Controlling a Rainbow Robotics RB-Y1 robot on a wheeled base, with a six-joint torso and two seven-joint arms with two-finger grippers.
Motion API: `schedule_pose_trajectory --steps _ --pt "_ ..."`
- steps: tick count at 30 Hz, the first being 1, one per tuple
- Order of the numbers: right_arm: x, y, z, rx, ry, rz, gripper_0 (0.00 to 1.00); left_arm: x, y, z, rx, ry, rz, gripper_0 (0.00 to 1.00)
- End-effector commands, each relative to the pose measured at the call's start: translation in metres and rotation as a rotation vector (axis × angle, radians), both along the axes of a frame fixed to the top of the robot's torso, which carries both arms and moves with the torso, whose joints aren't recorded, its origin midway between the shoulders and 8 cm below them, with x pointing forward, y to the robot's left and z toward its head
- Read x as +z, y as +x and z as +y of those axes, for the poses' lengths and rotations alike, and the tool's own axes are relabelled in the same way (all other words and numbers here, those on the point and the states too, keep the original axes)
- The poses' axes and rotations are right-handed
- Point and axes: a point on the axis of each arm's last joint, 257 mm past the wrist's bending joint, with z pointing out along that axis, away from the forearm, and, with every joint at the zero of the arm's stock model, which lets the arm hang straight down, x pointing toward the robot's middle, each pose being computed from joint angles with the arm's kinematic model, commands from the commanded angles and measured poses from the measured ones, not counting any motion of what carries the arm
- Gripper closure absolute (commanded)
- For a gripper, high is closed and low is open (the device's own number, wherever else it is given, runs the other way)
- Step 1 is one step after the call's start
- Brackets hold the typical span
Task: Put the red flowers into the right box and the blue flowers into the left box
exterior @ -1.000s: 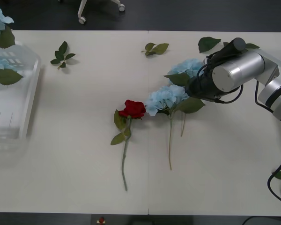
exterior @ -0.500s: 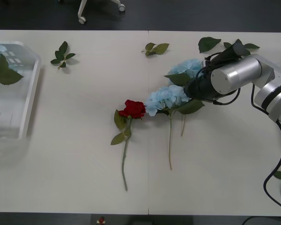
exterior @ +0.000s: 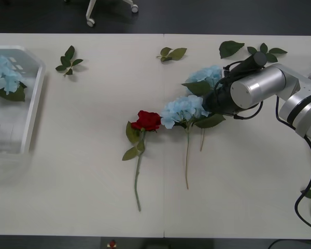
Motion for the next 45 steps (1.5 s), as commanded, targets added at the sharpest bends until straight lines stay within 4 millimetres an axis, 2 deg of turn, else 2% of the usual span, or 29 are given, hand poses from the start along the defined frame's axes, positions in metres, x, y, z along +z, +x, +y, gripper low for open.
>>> schedule_pose_trajectory --steps 1,6,10,12,17,23,26,30,32,36,39,41,42,45 --pt "0.025 0.012 0.018 0.069 -0.009 -0.050 0.68 0.023 0.012 0.003 -0.015 0.003 -0.048 0.00" --pt "0.026 0.012 0.016 0.070 -0.010 -0.052 0.92 0.024 0.014 0.000 -0.023 -0.003 -0.052 0.00" --pt "0.027 0.014 0.012 0.069 -0.014 -0.058 0.99 0.026 0.016 -0.003 -0.025 -0.017 -0.064 0.00" --pt "0.030 0.015 0.006 0.066 -0.018 -0.061 1.00 0.030 0.017 -0.007 -0.030 -0.034 -0.067 0.00" --pt "0.051 0.016 -0.015 0.075 -0.010 -0.082 1.00 0.057 0.015 -0.012 -0.061 -0.081 -0.077 0.00" --pt "0.095 0.006 -0.053 0.162 -0.005 -0.114 1.00 0.108 0.008 -0.011 -0.136 -0.115 -0.110 0.00" --pt "0.113 0.001 -0.071 0.200 -0.012 -0.131 1.00 0.125 0.004 -0.017 -0.172 -0.143 -0.118 0.00" --pt "0.136 -0.006 -0.083 0.266 -0.031 -0.165 1.00 0.143 -0.002 -0.029 -0.233 -0.193 -0.128 0.00" --pt "0.149 -0.012 -0.090 0.307 -0.035 -0.201 1.00 0.151 -0.008 -0.042 -0.287 -0.233 -0.124 0.00" --pt "0.173 -0.019 -0.090 0.355 -0.010 -0.286 1.00 0.162 -0.017 -0.071 -0.395 -0.318 -0.124 0.00" --pt "0.193 -0.026 -0.074 0.368 0.093 -0.357 1.00 0.168 -0.024 -0.098 -0.478 -0.402 -0.125 0.00" --pt "0.214 -0.028 -0.061 0.386 0.170 -0.424 1.00 0.173 -0.031 -0.123 -0.539 -0.484 -0.121 0.00" --pt "0.218 -0.029 -0.060 0.394 0.178 -0.440 1.00 0.174 -0.034 -0.129 -0.553 -0.504 -0.118 0.00" --pt "0.242 -0.033 -0.046 0.468 0.209 -0.514 1.00 0.182 -0.044 -0.165 -0.682 -0.605 -0.124 0.00"
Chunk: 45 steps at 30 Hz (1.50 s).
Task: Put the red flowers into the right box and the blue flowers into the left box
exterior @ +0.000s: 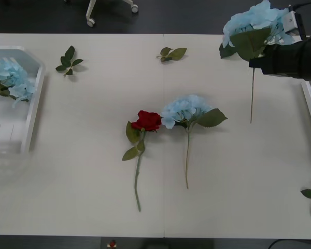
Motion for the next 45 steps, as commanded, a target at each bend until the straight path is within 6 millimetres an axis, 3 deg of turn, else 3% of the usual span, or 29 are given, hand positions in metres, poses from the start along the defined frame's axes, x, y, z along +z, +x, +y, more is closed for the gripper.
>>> schedule_pose_trajectory --steps 1,12,18,23,32,45 --pt "0.041 -0.003 0.017 0.115 -0.017 -0.148 1.00 0.033 -0.009 -0.037 -0.194 -0.074 -0.091 0.00" --pt "0.097 -0.020 0.121 0.377 0.129 -0.454 1.00 0.051 -0.025 -0.132 -0.482 -0.362 -0.183 0.00" --pt "0.119 -0.027 0.154 0.424 0.220 -0.526 1.00 0.049 -0.045 -0.189 -0.625 -0.537 -0.144 0.00" --pt "0.139 -0.036 0.179 0.449 0.329 -0.546 1.00 0.046 -0.056 -0.224 -0.709 -0.627 -0.123 0.00" --pt "0.173 -0.051 0.220 0.483 0.518 -0.536 1.00 0.045 -0.046 -0.279 -0.737 -0.727 -0.154 0.00" --pt "0.177 -0.055 0.253 0.488 0.603 -0.450 1.00 0.052 -0.024 -0.353 -0.711 -0.815 -0.222 0.00"
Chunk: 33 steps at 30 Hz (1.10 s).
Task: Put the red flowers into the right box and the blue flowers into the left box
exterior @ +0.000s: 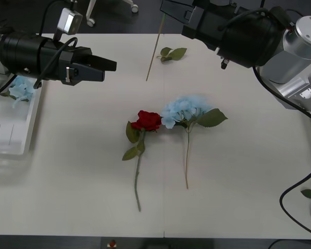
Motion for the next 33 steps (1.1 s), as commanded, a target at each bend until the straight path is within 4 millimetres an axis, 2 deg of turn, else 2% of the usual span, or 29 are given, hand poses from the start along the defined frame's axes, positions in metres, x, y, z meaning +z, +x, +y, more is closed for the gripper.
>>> schedule_pose_trajectory --steps 1,28,29,30,31,32,33 --pt "0.021 -0.010 0.015 0.043 0.012 -0.005 1.00 0.014 0.004 -0.021 -0.001 -0.041 -0.061 0.00" --pt "0.021 -0.009 0.014 0.035 0.011 -0.006 1.00 0.011 0.009 -0.115 0.027 -0.081 -0.057 0.01" --pt "0.021 -0.008 0.014 0.034 0.010 -0.005 1.00 0.013 0.009 -0.118 0.026 -0.086 -0.057 0.23" --pt "0.021 -0.008 0.014 0.034 0.011 -0.005 1.00 0.012 0.008 -0.120 0.025 -0.087 -0.055 0.54" --pt "0.021 -0.008 0.013 0.033 0.010 -0.006 1.00 0.012 0.009 -0.122 0.027 -0.089 -0.053 0.93" --pt "0.020 -0.008 0.013 0.032 0.010 -0.004 1.00 0.012 0.009 -0.123 0.029 -0.089 -0.049 1.00" --pt "0.021 -0.008 0.014 0.032 0.010 -0.005 1.00 0.012 0.009 -0.124 0.028 -0.090 -0.047 1.00"
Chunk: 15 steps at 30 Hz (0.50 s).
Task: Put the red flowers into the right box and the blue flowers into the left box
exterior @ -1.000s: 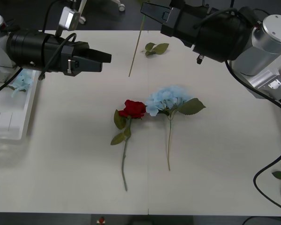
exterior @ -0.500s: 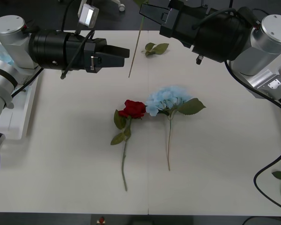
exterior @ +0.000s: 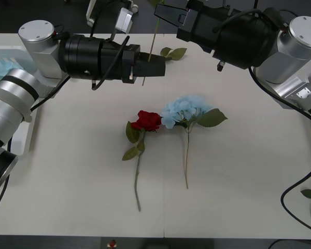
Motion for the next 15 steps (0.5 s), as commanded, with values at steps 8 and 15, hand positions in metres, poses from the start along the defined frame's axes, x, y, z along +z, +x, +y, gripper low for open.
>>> schedule_pose_trajectory --steps 8,15 --pt "0.0269 -0.0036 0.0038 0.006 0.023 -0.039 1.00 0.0122 -0.0082 -0.0109 -0.028 -0.020 0.000 1.00" --pt "0.0274 -0.0017 0.0025 -0.002 0.025 -0.039 1.00 0.0133 -0.0095 -0.0108 -0.033 -0.022 -0.001 1.00"
